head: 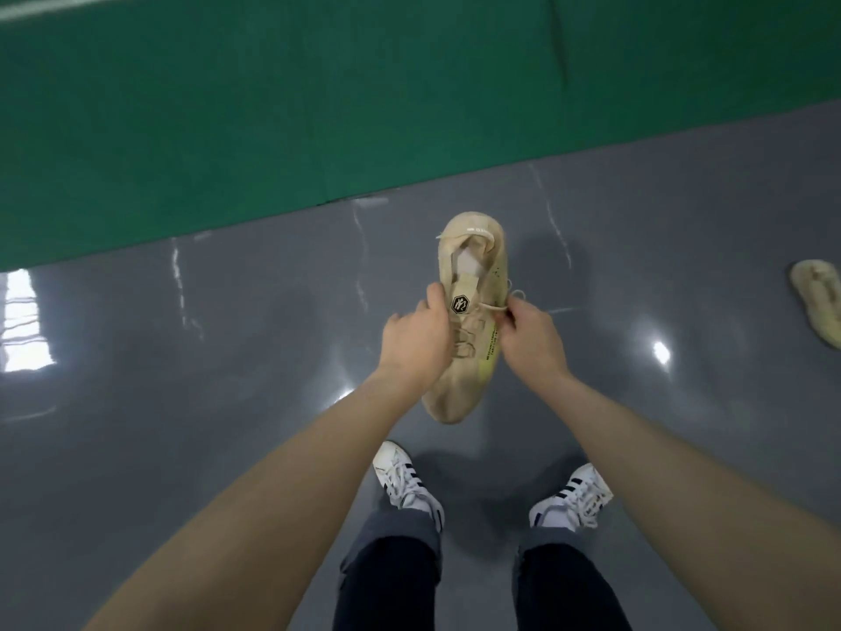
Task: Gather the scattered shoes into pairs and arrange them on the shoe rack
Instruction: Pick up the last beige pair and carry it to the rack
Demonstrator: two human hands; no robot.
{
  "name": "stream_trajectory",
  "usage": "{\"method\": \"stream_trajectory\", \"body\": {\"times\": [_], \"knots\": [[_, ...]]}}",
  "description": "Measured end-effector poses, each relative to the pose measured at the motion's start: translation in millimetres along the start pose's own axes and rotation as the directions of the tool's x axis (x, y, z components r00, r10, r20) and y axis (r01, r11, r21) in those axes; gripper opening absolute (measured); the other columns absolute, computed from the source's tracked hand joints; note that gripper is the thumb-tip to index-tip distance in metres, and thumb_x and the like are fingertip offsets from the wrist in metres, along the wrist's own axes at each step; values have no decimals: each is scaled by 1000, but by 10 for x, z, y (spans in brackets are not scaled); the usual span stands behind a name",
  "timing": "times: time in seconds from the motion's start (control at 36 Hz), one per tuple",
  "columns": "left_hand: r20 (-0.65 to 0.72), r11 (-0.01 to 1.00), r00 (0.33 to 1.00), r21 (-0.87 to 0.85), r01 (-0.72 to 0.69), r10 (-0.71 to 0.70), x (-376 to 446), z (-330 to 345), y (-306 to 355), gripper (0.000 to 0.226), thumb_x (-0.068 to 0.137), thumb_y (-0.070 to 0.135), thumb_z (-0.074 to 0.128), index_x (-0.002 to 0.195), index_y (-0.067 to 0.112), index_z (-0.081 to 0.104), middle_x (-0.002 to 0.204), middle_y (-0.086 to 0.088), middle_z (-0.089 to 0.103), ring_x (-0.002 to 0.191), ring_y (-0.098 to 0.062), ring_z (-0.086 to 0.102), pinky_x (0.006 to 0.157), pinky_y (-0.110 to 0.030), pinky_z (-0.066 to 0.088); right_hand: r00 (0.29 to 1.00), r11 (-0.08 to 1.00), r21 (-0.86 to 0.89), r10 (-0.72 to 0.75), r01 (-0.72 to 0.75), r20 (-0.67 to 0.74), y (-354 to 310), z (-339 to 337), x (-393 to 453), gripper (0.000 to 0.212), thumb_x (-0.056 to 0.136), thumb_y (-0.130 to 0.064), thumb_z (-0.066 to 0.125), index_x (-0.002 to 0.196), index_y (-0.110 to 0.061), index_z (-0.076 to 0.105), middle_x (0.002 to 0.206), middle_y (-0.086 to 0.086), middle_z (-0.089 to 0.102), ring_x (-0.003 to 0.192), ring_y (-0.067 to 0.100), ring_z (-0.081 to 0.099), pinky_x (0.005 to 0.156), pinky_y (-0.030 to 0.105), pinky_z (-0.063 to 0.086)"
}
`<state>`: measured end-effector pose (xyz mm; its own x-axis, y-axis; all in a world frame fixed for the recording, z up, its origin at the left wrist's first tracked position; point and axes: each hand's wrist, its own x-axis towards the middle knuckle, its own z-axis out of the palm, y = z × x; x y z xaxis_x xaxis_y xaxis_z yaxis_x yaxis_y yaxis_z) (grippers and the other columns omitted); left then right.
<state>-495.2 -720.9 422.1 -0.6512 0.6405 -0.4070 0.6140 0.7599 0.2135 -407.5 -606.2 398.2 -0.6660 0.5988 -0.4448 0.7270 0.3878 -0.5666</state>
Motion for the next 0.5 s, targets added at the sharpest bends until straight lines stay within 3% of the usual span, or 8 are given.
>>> {"method": "stream_trajectory", "body": {"times": [0.11,0.33,0.5], "knots": [[-11,992,997,104,-76,78,43,-35,420,29,89,7,37,118,5,36,98,-5,66,81,-26,65,64,-27,29,999,999,13,35,-35,-21,250,-344,-69,19,93,-12,43,76,-17,40,81,6,55,81,33,54,62,36,37],[5,992,992,1,-127,127,254,107,1812,21,89,8,40,109,6,37,94,-7,65,78,-29,62,66,-28,29,995,997,-16,80,-81,-62,1243,-1323,-90,18,98,-24,43,82,-17,46,96,11,59,91,33,56,65,33,33],[22,984,983,-14,-179,180,467,203,3003,21,90,9,41,110,5,37,94,-8,65,79,-30,61,66,-28,30,985,990,-21,139,-141,-99,2046,-2218,-36,18,98,-25,43,81,-19,44,96,11,59,87,32,55,65,34,34]]}}
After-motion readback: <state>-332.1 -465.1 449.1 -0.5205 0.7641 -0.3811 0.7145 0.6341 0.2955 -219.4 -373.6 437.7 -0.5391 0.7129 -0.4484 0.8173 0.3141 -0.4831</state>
